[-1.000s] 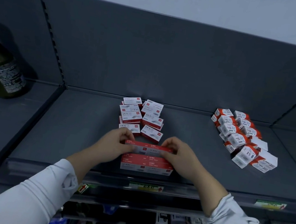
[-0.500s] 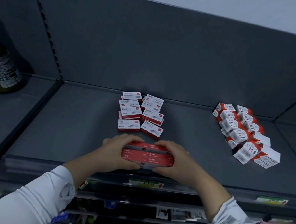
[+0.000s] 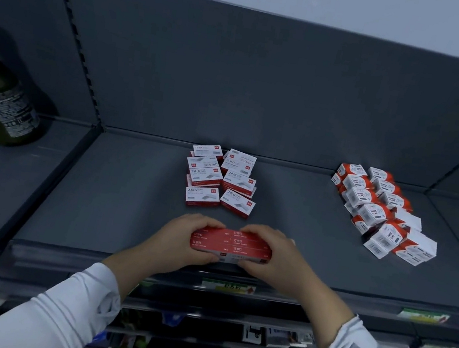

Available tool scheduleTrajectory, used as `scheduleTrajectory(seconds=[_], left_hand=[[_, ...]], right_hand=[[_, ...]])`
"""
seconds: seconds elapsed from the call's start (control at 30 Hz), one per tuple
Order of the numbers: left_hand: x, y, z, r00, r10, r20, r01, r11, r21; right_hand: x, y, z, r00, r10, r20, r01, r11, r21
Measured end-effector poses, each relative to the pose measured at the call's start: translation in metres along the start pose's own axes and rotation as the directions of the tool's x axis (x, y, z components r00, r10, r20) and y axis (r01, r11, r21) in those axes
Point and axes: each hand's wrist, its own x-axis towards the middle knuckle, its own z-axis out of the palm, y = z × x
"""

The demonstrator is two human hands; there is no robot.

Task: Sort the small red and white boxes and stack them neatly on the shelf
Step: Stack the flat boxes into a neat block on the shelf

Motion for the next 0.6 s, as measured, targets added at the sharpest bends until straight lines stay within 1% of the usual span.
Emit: scheduleTrajectory(seconds=[0.27, 0.33, 0.4, 0.43, 0.5, 0.53, 0.57, 0.6], left_hand=[[0.004, -0.003, -0.001, 1.0, -0.014, 0.021, 0.014, 1.0, -0.002], [0.005, -0.003, -0.003, 0.999, -0.017, 0.045, 0.017, 1.0, 0.005], [0.005, -0.001, -0.008, 0.996, -0.017, 0.09, 0.019, 1.0, -0.021], [0.006, 0.0, -0.012, 0.995, -0.024, 0.1, 0.031, 0.997, -0.068], [0.008, 0.0, -0.024, 0.997, -0.056, 0.054, 0.066, 0.975, -0.212], [0.011, -0.002, -0.031, 0.997, -0.081, 0.003, 0.079, 0.958, -0.277], [0.015, -0.006, -0.038, 0.992, -0.116, -0.056, 0.093, 0.944, -0.317], [0.02, -0.01, -0.044, 0.98, -0.158, -0.123, 0.113, 0.944, -0.311]], right_hand=[[0.002, 0.001, 0.001, 1.0, 0.008, 0.006, -0.008, 0.999, -0.034], [0.004, 0.001, 0.0, 1.0, 0.008, 0.027, -0.007, 0.998, -0.06], [0.007, 0.001, -0.005, 0.996, 0.029, 0.08, -0.024, 0.998, -0.059], [0.008, 0.002, -0.008, 0.993, 0.056, 0.108, -0.055, 0.998, -0.008], [0.012, -0.001, -0.015, 0.988, 0.099, 0.12, -0.121, 0.973, 0.195], [0.015, -0.002, -0.019, 0.99, 0.113, 0.086, -0.133, 0.95, 0.284], [0.02, -0.002, -0.022, 0.99, 0.138, 0.027, -0.139, 0.934, 0.331], [0.026, -0.003, -0.025, 0.984, 0.176, -0.032, -0.156, 0.931, 0.331]])
